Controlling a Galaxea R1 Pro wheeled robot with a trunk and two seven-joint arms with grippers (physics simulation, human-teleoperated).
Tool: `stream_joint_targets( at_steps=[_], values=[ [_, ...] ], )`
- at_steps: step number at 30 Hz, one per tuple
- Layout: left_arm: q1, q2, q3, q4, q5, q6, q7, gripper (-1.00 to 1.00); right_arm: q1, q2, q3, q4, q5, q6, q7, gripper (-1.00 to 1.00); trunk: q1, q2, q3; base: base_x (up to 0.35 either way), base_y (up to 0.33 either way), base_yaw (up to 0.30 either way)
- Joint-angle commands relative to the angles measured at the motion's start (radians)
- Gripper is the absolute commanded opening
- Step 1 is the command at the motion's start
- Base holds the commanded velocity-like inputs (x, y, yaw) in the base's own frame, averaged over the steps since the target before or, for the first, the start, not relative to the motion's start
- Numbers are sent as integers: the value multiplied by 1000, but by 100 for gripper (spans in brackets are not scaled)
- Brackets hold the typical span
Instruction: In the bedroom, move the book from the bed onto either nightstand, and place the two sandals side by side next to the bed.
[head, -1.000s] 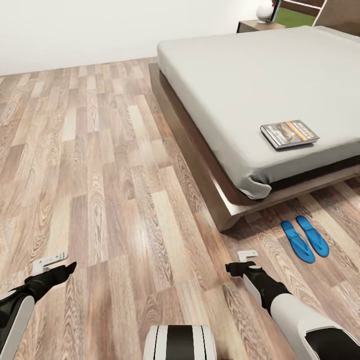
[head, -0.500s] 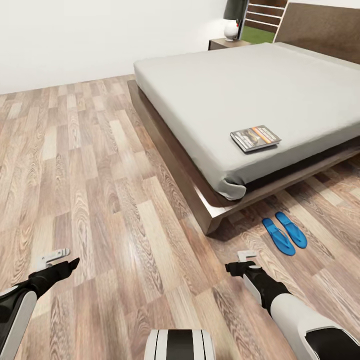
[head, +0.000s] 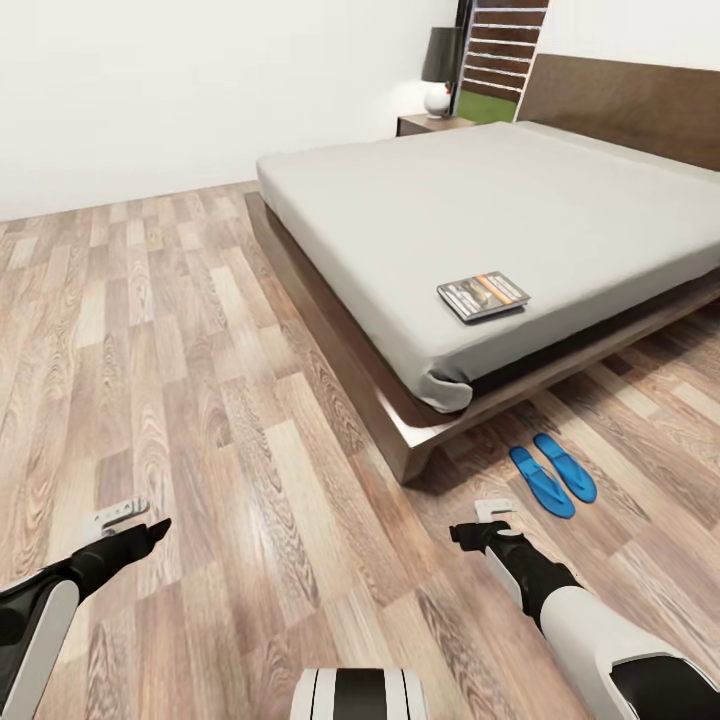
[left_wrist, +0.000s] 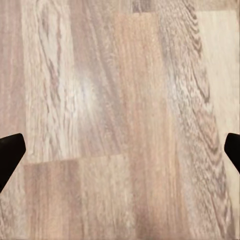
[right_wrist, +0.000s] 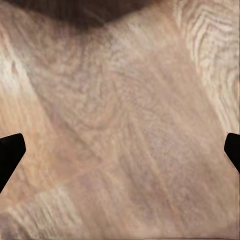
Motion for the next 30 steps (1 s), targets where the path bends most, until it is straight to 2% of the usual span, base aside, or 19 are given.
stream_joint_targets(
  at_steps=[1,7,13,20,30],
  values=[
    [0,-5,0,-1,11,4,6,100,0,-1,8,-2,-10,5,-5,100,-1,0,3,0,0,-266],
    [0,-14,-7,-1,11,2,13,100,0,-2,8,-2,-11,6,-5,100,-3,1,26,0,0,-254],
    [0,-14,-8,-1,11,1,13,100,0,-2,8,-2,-10,6,-6,100,-6,3,50,-64,44,-68],
    [0,-15,-9,-1,11,1,8,100,0,-2,8,-2,-10,6,-7,100,-9,4,77,-199,202,-28],
    [0,-15,-10,-1,11,1,8,100,0,-2,6,-2,-10,6,-7,100,-14,7,113,-187,211,-194]
  ],
)
